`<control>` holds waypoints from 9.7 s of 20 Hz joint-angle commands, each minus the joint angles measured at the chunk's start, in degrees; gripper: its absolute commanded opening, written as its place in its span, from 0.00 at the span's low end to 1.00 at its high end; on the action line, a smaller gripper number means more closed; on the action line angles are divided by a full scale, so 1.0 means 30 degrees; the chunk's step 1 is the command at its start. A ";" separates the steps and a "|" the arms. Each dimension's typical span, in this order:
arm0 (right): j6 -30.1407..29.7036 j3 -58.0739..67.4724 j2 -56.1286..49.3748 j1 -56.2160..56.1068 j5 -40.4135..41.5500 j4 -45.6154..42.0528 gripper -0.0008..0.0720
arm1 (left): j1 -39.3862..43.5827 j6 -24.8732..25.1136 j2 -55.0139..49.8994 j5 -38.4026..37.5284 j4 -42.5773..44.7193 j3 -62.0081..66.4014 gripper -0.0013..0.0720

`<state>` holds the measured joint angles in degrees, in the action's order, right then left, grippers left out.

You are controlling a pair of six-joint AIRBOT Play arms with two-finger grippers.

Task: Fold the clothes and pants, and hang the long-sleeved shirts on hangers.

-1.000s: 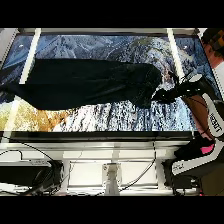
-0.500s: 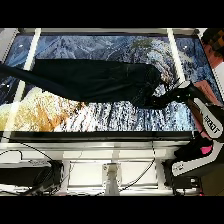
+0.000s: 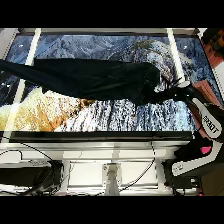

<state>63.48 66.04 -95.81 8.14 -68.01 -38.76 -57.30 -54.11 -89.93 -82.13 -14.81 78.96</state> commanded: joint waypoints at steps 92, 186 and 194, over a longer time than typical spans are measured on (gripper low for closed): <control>0.2098 0.2535 0.1916 0.6280 0.2419 -0.8568 0.55 | 1.2065 -0.9209 -0.9384 1.5963 2.7933 0.6339 0.67; 0.2368 -0.3861 0.2718 0.8830 -0.3395 -0.7278 0.76 | 0.6696 -1.0163 0.2215 -0.2091 3.8672 0.5865 0.66; 0.1982 -0.3861 0.2718 0.8830 -0.1144 -0.6550 0.39 | 0.3410 -0.8794 0.2208 -0.1712 3.7186 0.1362 0.66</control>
<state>69.47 54.43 -87.59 34.63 -73.67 -59.02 -43.42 -82.28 -83.33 -87.48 98.61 87.26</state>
